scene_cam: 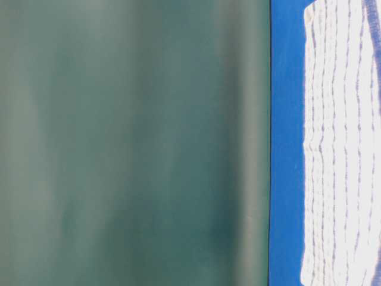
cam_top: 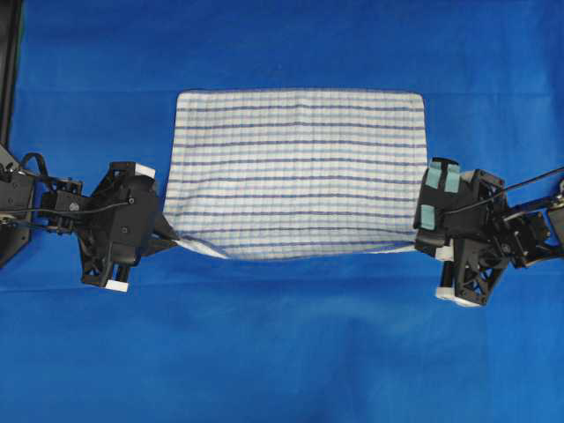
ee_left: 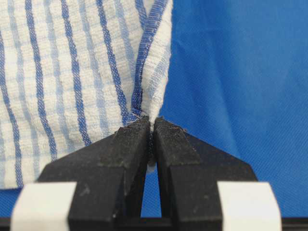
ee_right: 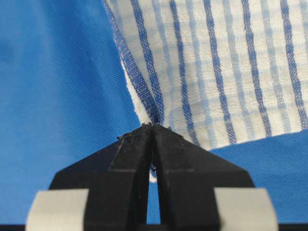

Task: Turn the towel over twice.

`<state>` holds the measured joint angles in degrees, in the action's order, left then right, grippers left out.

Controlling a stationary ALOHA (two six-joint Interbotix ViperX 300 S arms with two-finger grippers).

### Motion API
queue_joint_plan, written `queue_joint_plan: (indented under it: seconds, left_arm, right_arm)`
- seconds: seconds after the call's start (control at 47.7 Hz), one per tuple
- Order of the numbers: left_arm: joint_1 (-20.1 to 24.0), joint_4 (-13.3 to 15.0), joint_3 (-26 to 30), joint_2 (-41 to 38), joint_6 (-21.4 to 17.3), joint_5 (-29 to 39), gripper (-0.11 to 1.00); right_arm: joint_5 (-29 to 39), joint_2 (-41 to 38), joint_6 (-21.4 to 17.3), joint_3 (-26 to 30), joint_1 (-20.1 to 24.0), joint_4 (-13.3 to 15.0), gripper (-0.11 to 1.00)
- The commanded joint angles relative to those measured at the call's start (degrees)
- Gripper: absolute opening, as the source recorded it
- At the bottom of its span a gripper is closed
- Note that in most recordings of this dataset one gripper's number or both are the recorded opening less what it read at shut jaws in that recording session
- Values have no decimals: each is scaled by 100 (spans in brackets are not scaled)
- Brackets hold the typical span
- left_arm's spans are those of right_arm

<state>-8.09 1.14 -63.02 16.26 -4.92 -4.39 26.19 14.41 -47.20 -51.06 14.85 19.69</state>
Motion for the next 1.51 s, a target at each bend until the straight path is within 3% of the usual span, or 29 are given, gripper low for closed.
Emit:
queue_joint_plan:
  seconds: [0.0, 0.419, 0.461, 0.545, 0.67, 0.733, 0.817, 1.152, 1.488]
  left_arm:
    - [-9, 9, 88, 26, -9, 0, 2]
    - [-18, 9, 316, -185, 53, 264, 3]
    - [-9, 0, 343, -202, 62, 281, 6]
    - [-26, 0, 369, -237, 62, 299, 22]
    - [-79, 9, 387, -202, 26, 343, 61]
    - [-70, 0, 396, -167, 9, 378, 74]
    - [-70, 0, 431, -70, -9, 404, 71]
    - [26, 0, 563, 650, -9, 439, 67]
    - [677, 0, 439, 1890, -26, 448, 67]
  right_arm:
    - [-53, -62, -9, 141, 26, -9, 3]
    - [-448, -413, -18, 193, 35, -185, 4]
    - [-466, -439, -18, 220, 44, -185, 10]
    - [-475, -501, -9, 308, 62, -185, 33]
    - [-448, -554, 9, 396, 114, -132, 66]
    - [-422, -527, 26, 422, 114, -114, 66]
    - [-360, -475, 70, 475, 114, -62, 62]
    - [105, 466, 70, 554, -193, 844, 62]
    - [299, 2092, 79, 193, -773, 1784, 62]
